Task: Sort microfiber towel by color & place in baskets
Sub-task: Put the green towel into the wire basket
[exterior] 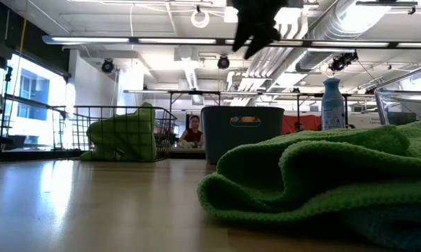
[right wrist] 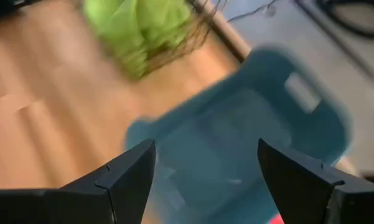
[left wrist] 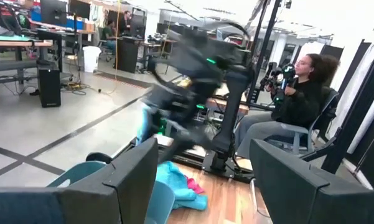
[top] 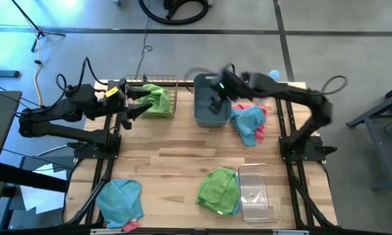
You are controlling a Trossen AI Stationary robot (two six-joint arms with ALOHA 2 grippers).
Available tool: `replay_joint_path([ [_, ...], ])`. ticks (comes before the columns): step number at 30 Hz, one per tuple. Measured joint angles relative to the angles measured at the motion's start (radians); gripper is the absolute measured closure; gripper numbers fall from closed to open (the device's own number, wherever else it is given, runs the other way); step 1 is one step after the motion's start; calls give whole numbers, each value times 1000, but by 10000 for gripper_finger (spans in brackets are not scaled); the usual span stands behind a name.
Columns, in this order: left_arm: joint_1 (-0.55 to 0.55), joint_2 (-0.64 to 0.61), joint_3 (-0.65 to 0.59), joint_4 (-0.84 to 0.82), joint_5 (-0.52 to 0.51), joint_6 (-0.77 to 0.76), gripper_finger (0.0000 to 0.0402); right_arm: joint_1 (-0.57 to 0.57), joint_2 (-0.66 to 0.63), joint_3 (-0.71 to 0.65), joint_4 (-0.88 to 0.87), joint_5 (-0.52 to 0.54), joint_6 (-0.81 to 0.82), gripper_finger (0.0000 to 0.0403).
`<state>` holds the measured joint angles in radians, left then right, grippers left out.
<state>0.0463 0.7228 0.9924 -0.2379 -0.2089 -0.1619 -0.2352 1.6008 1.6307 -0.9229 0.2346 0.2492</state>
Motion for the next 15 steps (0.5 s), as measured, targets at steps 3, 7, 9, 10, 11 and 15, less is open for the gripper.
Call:
replay_joint_path([
  [3,0,6,0,1,-1,0,161,78,-148,-196,73,-11,123,126],
  [7,0,14,0,0,-13,0,161,194,-299,-362,151,-112,283,126],
  [9,0,18,0,0,-14,0,161,254,-342,-407,201,-163,356,126],
  [10,0,18,0,-2,-15,0,161,286,-354,-420,223,-179,385,126],
  [11,0,20,0,0,-16,0,161,316,-357,-427,239,-187,405,126],
  [15,0,33,0,-2,-62,-1,161,428,-322,-428,343,-188,387,126],
])
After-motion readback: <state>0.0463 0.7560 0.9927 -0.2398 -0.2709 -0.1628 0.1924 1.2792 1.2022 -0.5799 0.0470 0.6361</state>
